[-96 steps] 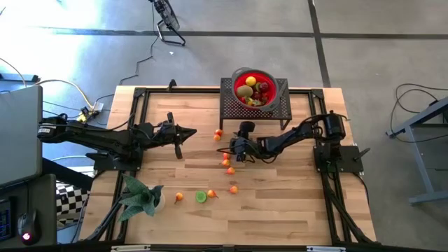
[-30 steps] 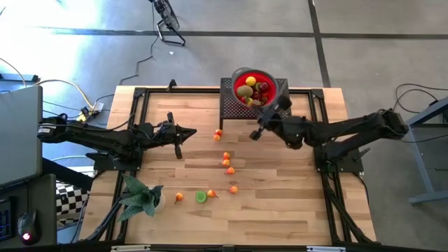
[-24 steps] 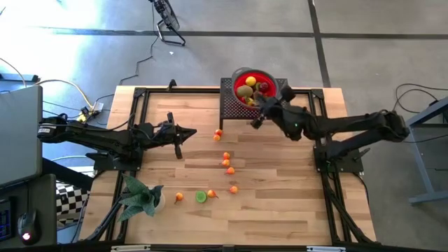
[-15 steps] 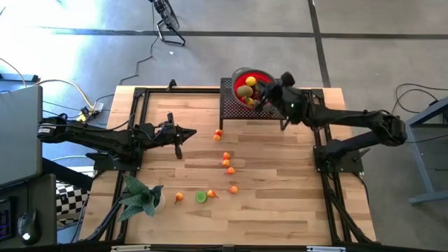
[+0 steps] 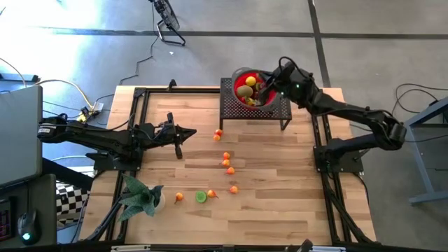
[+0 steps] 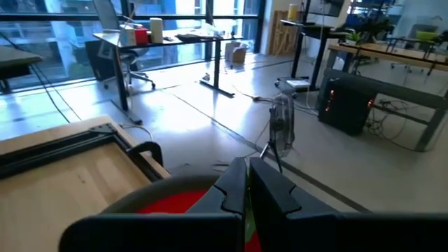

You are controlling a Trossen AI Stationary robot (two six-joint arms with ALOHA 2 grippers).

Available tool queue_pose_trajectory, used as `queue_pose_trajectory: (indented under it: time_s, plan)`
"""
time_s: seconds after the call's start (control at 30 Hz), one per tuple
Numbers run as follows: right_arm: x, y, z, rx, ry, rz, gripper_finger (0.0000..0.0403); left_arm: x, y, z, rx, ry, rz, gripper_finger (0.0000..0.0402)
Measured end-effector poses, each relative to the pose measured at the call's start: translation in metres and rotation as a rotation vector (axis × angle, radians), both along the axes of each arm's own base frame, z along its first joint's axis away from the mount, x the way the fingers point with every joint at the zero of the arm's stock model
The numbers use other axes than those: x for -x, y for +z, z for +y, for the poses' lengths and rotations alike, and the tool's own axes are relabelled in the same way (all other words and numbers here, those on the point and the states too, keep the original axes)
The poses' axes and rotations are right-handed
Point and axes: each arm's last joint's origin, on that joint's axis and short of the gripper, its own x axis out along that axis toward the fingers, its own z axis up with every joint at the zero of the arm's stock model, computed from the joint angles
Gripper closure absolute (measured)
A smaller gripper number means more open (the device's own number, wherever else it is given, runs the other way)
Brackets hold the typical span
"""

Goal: Pick & Place Fruit
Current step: Put the strawberry into the strainer on the shelf

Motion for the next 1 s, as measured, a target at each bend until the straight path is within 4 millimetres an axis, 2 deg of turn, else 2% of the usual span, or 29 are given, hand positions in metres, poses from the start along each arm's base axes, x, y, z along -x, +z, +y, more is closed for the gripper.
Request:
queue_pose_trajectory:
  time_s: [0.67, 1.0]
  plan:
    - [-0.020, -0.046, -0.037, -0.062, -0.065, 0.092, 0.0399, 0.000, 0.000, 0.000, -0.010, -0.001, 0.004, 0.0396]
    - [-0.020, -0.041, -0.036, 0.004, -0.125, 0.103, 0.0378, 0.000, 0.000, 0.000, -0.010, -0.001, 0.005, 0.0396]
